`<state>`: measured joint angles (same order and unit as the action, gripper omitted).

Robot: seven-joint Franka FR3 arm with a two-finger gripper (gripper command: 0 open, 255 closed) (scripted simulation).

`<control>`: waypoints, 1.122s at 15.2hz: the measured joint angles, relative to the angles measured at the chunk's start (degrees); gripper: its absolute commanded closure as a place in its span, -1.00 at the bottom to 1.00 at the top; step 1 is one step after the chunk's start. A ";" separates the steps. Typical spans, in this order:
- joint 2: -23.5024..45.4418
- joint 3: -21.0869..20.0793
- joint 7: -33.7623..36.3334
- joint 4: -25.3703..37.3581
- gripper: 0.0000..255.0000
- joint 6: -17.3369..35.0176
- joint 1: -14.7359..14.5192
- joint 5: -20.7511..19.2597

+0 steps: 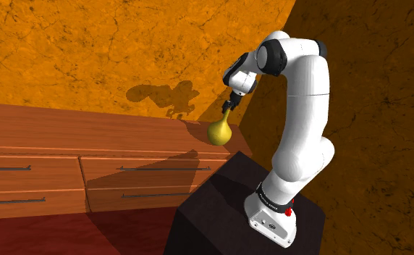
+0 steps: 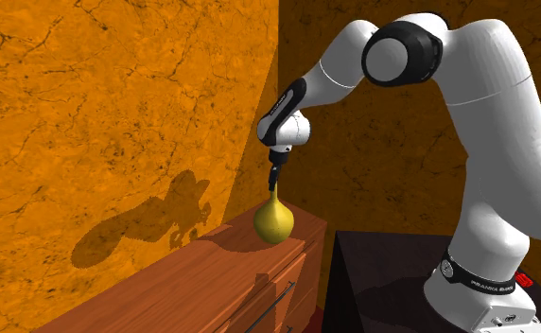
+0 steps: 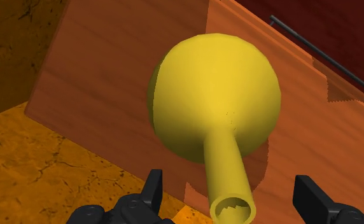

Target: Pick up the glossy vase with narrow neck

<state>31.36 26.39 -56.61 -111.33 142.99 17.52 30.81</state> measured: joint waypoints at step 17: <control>-3.06 1.81 1.93 -0.21 1.00 -2.66 -1.40 -2.48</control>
<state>28.31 28.21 -54.68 -111.54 140.33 16.11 28.33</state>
